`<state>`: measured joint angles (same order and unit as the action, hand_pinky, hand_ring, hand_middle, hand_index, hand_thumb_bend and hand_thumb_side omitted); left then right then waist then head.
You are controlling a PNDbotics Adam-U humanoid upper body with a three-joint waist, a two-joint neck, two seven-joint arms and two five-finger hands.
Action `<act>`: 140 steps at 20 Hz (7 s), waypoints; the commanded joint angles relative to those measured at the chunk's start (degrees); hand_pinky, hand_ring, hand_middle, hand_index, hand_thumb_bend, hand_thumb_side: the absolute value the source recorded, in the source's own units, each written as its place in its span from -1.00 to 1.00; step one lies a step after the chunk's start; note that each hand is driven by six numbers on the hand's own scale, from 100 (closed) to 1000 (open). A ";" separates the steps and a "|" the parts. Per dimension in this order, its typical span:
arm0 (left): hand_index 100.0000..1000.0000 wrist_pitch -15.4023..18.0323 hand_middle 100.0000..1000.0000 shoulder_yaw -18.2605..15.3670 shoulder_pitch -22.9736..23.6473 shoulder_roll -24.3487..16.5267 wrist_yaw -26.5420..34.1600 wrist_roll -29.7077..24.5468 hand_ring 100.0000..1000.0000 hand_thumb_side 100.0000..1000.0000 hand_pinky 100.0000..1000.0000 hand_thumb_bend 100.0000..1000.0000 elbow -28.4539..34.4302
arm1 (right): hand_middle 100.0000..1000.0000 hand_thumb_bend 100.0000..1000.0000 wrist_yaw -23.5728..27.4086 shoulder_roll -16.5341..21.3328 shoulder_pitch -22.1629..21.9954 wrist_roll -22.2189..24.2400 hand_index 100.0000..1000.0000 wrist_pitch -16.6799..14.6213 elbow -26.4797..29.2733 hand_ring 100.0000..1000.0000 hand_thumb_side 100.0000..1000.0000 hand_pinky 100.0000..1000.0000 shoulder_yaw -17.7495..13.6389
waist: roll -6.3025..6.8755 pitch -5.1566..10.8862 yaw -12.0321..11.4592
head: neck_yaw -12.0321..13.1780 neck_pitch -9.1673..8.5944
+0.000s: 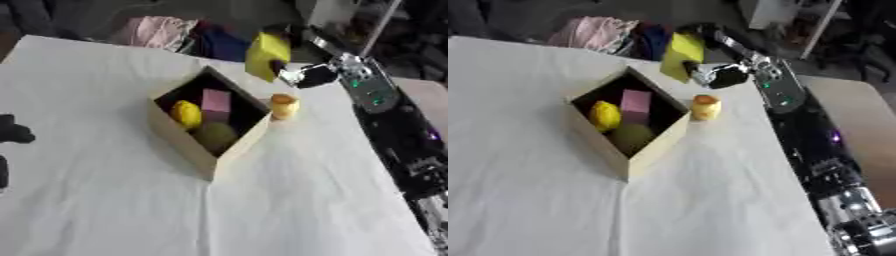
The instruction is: Pick up objects on the table and place them in the box.
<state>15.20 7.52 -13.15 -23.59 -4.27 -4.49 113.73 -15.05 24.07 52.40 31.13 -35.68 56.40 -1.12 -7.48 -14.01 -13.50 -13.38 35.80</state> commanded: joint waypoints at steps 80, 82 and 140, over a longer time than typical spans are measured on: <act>0.62 1.29 0.21 -0.35 -0.94 -0.05 -0.26 -0.78 0.28 0.05 0.50 -1.00 0.87 | 0.44 -1.00 -45.30 0.03 -1.52 -23.87 0.75 -2.79 -16.48 0.34 -0.76 0.31 -7.63 | 1.42 0.25 -0.52 | -0.62 -1.78; 0.62 1.30 0.21 -0.36 -0.93 -0.07 -0.27 -0.77 0.28 0.05 0.50 -1.00 0.87 | 0.32 -1.00 -46.64 -0.04 -1.58 -26.16 0.68 -1.63 -16.28 0.22 -0.78 0.19 -7.73 | 1.40 0.21 -0.56 | -0.69 -1.74; 0.62 1.27 0.20 -0.74 -1.02 0.12 1.97 -1.38 0.28 0.10 0.46 -1.00 0.87 | 0.93 -1.00 -49.02 -4.53 1.54 -22.23 1.00 -16.29 1.93 0.86 -0.72 0.81 3.00 | 1.05 2.53 -2.65 | -2.98 -1.16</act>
<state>16.59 7.20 -13.69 -23.12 -2.56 -5.94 113.73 -63.29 17.60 53.00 8.72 -51.94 57.95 3.27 -7.17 -13.39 -16.21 -16.49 34.76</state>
